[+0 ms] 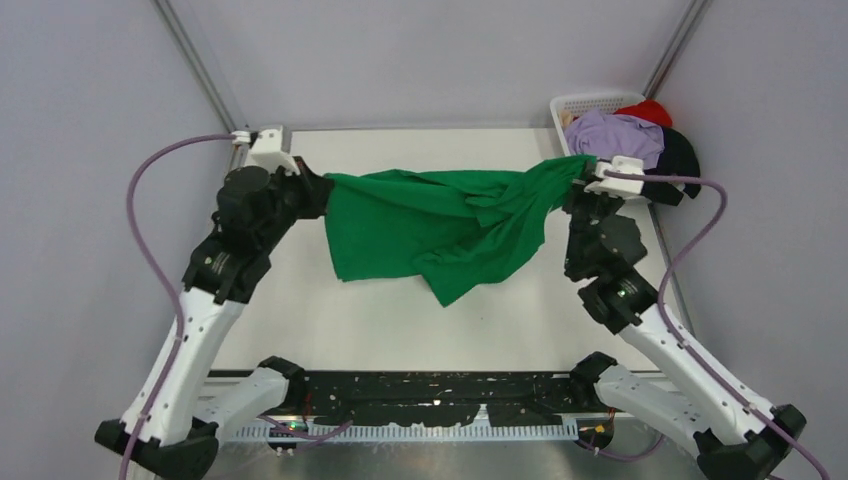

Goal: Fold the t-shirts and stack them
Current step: Flatten out the tshirt

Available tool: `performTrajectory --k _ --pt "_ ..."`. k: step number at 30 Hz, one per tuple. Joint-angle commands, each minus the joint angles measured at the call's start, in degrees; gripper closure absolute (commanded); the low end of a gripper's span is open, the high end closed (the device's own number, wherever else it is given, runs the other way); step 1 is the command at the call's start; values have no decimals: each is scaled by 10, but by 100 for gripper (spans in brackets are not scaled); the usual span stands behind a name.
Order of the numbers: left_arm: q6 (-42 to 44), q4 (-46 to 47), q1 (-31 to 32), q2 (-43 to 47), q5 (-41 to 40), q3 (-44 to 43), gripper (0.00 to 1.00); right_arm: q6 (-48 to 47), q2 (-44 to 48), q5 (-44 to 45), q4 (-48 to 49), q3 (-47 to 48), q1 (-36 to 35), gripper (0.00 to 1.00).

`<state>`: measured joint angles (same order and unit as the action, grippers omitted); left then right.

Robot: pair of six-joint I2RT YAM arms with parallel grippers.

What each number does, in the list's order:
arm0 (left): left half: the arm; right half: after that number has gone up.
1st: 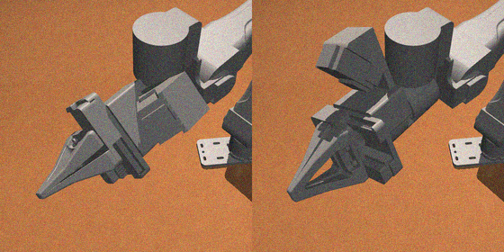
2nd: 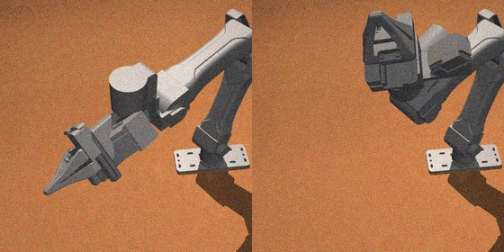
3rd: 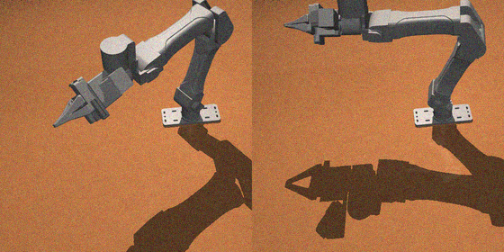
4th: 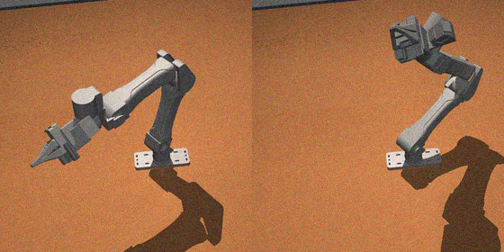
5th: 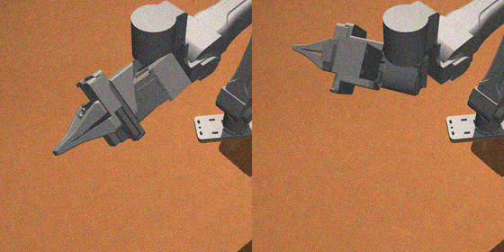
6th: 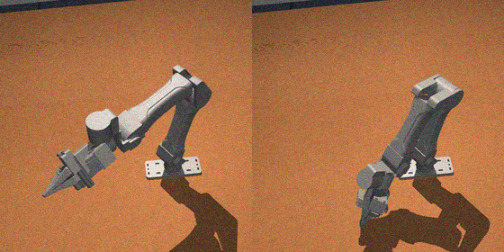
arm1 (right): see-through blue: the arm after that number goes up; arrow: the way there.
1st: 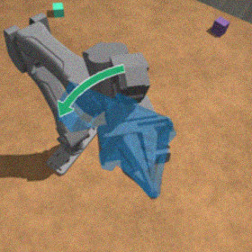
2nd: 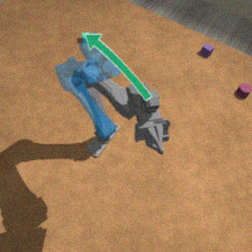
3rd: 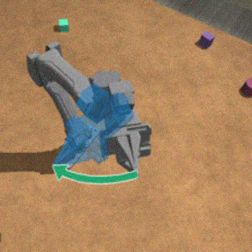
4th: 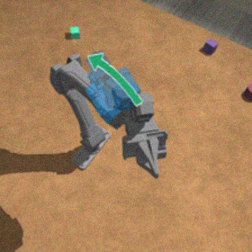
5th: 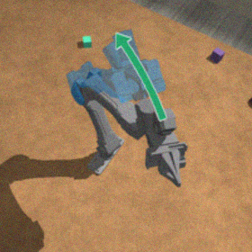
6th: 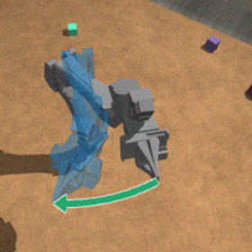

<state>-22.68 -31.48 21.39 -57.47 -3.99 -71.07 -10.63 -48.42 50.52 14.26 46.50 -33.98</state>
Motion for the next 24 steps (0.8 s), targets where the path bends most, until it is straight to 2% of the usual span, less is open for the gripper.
performTrajectory --k 1,8,13,18,23,24 --pt "43 70 2 98 -22 -47 100 -15 92 -69 27 64 2 95" --pt "78 103 2 212 15 -69 100 50 189 -249 -76 155 2 95" --pt "85 104 2 240 7 -81 100 73 187 -320 -135 219 2 95" --pt "71 86 2 214 -44 -84 100 59 144 -303 -170 251 1 95" --pt "43 50 2 126 -223 -69 100 23 57 -186 -186 265 1 95" --pt "34 42 2 100 -260 -58 97 18 20 -166 -197 268 1 95"
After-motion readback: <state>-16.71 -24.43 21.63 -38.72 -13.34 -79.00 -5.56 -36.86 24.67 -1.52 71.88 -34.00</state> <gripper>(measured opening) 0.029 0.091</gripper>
